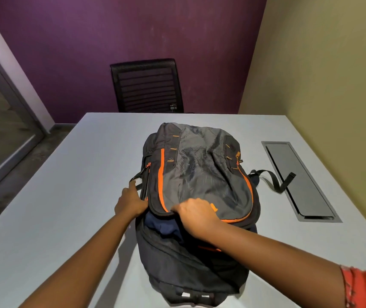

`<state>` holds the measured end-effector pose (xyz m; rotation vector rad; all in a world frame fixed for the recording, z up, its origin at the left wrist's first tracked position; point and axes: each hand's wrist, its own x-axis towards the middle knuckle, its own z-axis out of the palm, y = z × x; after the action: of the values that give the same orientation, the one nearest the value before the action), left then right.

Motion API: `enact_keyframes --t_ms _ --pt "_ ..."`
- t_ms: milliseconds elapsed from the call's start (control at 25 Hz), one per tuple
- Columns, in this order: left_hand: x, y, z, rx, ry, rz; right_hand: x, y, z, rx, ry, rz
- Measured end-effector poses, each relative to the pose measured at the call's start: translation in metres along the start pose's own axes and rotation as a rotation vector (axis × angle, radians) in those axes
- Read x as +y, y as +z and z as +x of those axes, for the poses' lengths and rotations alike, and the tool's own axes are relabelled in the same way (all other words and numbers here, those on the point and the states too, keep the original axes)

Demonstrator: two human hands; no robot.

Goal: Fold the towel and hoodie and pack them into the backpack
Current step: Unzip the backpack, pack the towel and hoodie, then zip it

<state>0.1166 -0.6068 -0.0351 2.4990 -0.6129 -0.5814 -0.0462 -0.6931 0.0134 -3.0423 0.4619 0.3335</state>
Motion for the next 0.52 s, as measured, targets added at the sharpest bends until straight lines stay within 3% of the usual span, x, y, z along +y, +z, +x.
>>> enact_keyframes --t_ms 120,280,520 --pt "-0.002 -0.003 0.002 -0.071 -0.073 0.073 -0.005 0.004 -0.001 0.031 0.018 0.071" --pt "-0.008 -0.008 0.000 -0.300 -0.247 -0.228 -0.020 0.019 0.003 -0.029 0.065 0.057" --pt "-0.010 0.007 -0.032 -0.423 -0.190 0.023 -0.014 0.029 0.017 0.022 0.115 0.074"
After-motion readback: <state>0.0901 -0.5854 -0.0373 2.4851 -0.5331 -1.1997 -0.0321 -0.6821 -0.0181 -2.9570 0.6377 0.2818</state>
